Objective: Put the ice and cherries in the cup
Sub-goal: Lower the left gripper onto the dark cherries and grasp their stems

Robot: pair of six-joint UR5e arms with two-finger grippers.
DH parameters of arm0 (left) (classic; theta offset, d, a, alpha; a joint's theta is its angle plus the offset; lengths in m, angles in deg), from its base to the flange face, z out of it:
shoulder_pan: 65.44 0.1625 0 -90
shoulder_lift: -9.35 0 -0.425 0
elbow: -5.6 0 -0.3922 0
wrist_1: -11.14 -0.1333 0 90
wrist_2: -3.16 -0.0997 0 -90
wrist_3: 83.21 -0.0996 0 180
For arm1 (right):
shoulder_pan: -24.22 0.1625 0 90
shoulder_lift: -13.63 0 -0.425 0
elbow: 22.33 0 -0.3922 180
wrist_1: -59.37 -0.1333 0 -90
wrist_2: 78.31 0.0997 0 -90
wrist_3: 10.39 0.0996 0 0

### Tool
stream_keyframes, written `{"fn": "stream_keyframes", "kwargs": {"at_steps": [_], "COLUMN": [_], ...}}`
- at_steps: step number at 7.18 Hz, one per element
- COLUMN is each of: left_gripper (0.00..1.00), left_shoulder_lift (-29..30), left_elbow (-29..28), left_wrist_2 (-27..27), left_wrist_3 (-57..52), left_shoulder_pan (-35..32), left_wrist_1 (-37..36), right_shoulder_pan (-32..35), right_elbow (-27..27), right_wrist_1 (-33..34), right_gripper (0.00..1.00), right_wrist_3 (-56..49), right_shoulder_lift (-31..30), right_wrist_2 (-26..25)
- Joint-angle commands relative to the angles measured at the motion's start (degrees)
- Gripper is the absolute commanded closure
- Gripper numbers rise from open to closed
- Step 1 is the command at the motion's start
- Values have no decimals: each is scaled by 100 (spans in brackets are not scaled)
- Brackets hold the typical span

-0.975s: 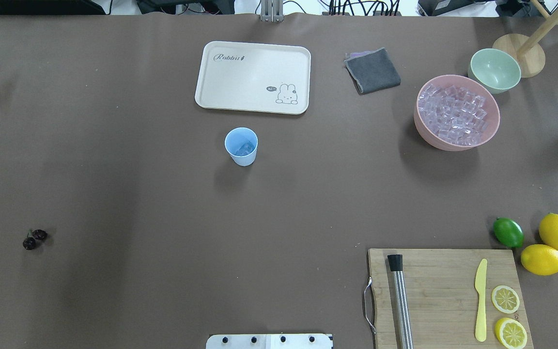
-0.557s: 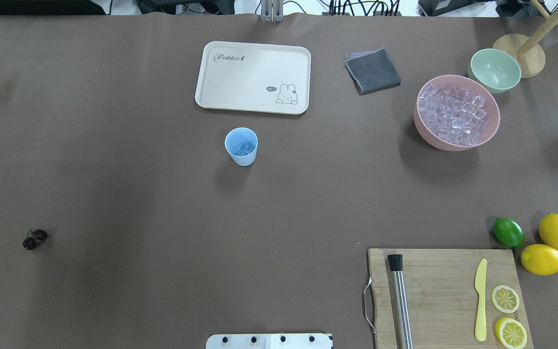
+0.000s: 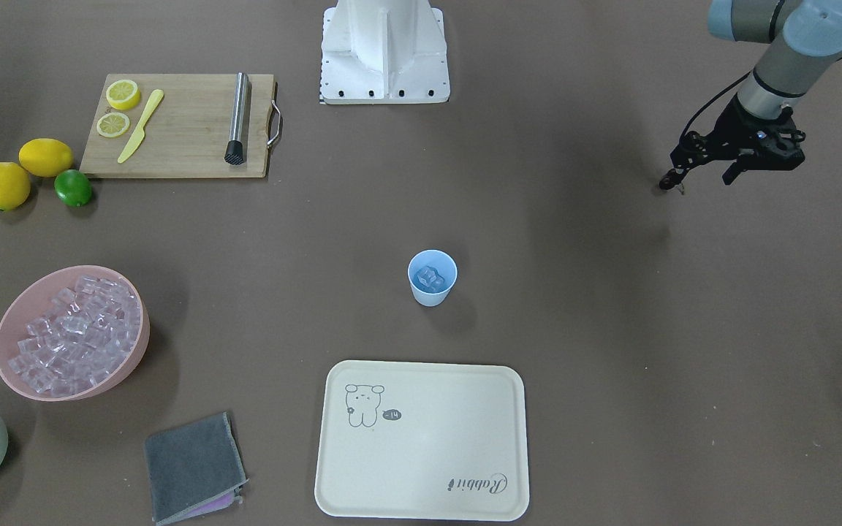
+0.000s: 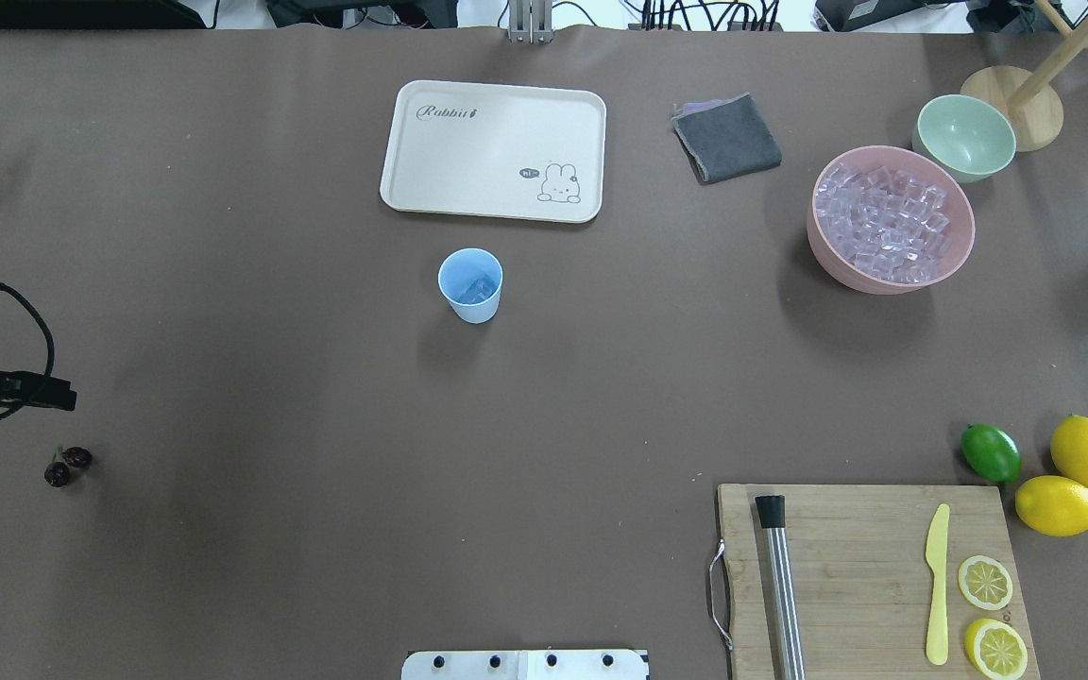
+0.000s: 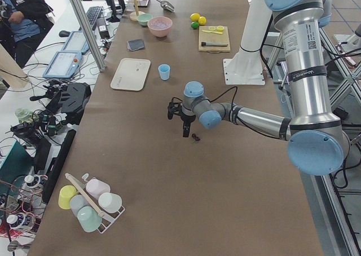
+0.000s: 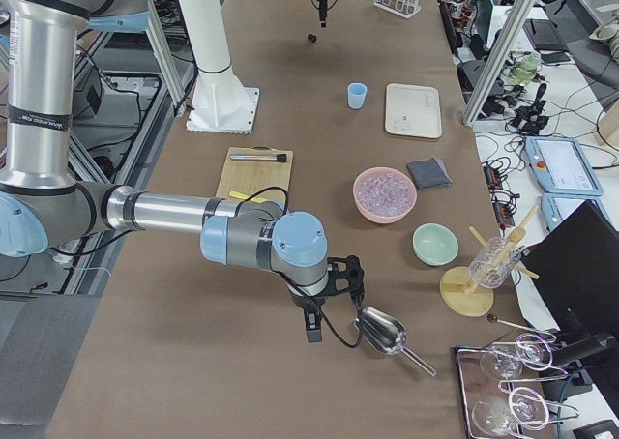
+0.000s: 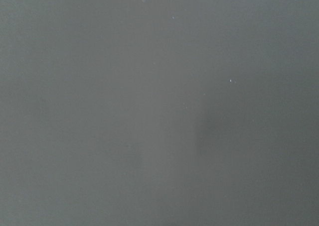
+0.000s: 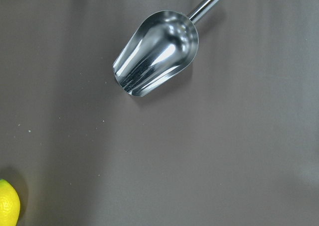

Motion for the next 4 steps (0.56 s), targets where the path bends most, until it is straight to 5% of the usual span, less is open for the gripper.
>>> {"fn": "stream_keyframes", "kwargs": {"at_steps": [1,2,4], "left_gripper": [13,29,43], "left_shoulder_lift": [33,33,-37], "left_elbow": [-168,-195,-239], "left_wrist_2": [-373,-373,-391], "left_wrist_3": [108,99,99], "left_shoulder_pan": [466,519,722], "left_wrist_1": [47,74,65], "right_shoulder_pan": [0,0,0], "right_elbow": [-2,-11,-55], "right_wrist_1": [-1,-1,16], "right_gripper": [0,0,0], "right_wrist_3": [-8,-25,-60], "right_shoulder_lift": [0,0,-17], "right_wrist_2": [-25,-25,28]}}
